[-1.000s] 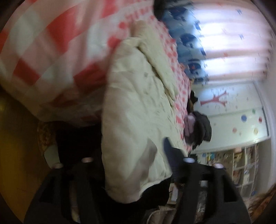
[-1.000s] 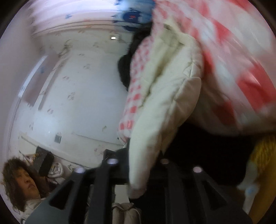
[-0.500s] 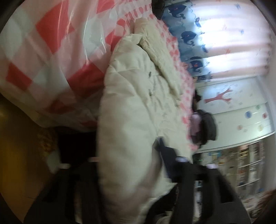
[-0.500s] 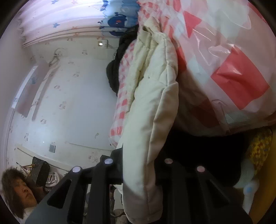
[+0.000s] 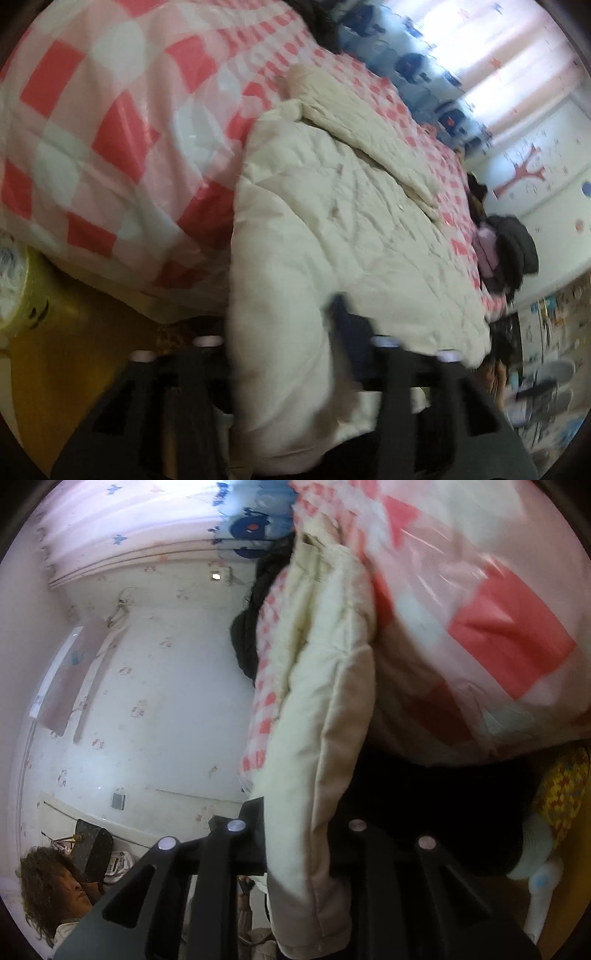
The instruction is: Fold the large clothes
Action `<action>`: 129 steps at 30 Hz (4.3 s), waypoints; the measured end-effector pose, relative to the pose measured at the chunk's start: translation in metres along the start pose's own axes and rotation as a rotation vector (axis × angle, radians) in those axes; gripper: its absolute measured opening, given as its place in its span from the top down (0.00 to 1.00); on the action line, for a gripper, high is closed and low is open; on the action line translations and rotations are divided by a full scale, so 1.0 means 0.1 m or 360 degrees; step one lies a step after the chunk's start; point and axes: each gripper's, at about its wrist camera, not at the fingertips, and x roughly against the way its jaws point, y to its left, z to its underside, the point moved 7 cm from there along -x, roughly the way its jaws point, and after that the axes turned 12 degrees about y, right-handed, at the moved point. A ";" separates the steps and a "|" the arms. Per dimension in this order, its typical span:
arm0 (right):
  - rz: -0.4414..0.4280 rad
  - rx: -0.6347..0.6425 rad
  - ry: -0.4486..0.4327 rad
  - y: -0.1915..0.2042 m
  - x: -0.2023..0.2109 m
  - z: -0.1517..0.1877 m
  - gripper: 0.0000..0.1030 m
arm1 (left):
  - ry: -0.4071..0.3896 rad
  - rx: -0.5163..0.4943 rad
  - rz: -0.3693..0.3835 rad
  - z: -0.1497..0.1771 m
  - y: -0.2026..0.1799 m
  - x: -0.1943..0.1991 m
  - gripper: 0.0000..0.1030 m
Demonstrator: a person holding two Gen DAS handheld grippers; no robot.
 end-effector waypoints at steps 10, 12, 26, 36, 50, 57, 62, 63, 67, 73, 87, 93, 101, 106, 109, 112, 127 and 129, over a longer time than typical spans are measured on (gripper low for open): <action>-0.0435 0.0260 -0.0244 0.72 0.12 -0.07 0.82 | -0.0204 -0.0008 0.0519 -0.01 -0.23 0.55 0.90; -0.0516 0.0258 -0.0289 0.75 0.16 -0.06 0.82 | -0.0230 -0.0033 0.0620 0.00 -0.27 0.65 0.90; -0.0733 0.0257 -0.0379 0.98 0.14 -0.50 0.82 | -0.0309 0.0163 0.0880 -0.64 -0.23 0.76 0.90; -0.0746 0.0318 -0.0446 1.43 -0.05 -1.65 0.82 | -0.0446 0.0131 0.0921 -2.14 -0.66 0.77 0.90; -0.0476 0.0219 -0.0535 1.40 -0.29 -3.04 0.80 | -0.0494 0.0243 0.0784 -3.71 -0.72 0.32 0.90; -0.0258 0.0028 -0.0586 0.86 -0.56 -3.67 0.80 | -0.0443 0.0384 0.0654 -4.27 -0.43 -0.39 0.90; -0.0108 -0.0150 -0.0615 0.32 -0.79 -4.07 0.80 | -0.0442 0.0487 0.0537 -4.53 -0.16 -0.89 0.90; -0.0085 -0.0166 -0.0615 0.26 -0.83 -4.13 0.80 | -0.0441 0.0496 0.0509 -4.57 -0.13 -0.97 0.90; 0.0046 -0.0215 -0.0587 0.02 -1.01 -4.37 0.78 | -0.0361 0.0556 0.0311 -4.69 0.11 -1.42 0.87; 0.0102 -0.0316 -0.0520 -0.23 -1.12 -4.49 0.56 | -0.0265 0.0676 0.0380 -4.74 0.24 -1.60 0.73; 0.1089 0.0704 0.0021 0.86 -2.26 -3.73 0.13 | -0.0193 -0.0389 0.0224 -4.01 -1.87 -1.35 0.15; 0.1597 0.0759 0.0162 0.42 -2.91 -3.94 0.09 | -0.0037 -0.0554 -0.0147 -3.94 -2.13 -2.33 0.15; 0.1850 0.0791 0.0158 0.07 -3.08 -4.16 0.07 | -0.0035 -0.0424 -0.0293 -4.09 -1.79 -2.68 0.15; 0.1842 0.0919 0.0023 0.40 -2.98 -4.14 0.07 | -0.0220 -0.0305 -0.0255 -4.28 -1.72 -2.23 0.14; 0.1911 0.0977 -0.0026 0.49 -3.00 -4.23 0.07 | -0.0197 -0.0183 -0.0282 -4.41 -1.44 -2.26 0.14; 0.1975 0.0918 0.0029 0.28 -3.12 -4.36 0.07 | -0.0160 -0.0142 -0.0253 -4.40 -1.25 -2.44 0.14; 0.1946 0.1261 -0.0302 0.69 -3.06 -4.05 0.07 | -0.0222 -0.0244 -0.0258 -4.34 -1.33 -2.47 0.09; 0.1935 0.1327 -0.0345 0.79 -3.05 -3.97 0.07 | -0.0224 -0.0243 -0.0257 -4.33 -1.32 -2.46 0.09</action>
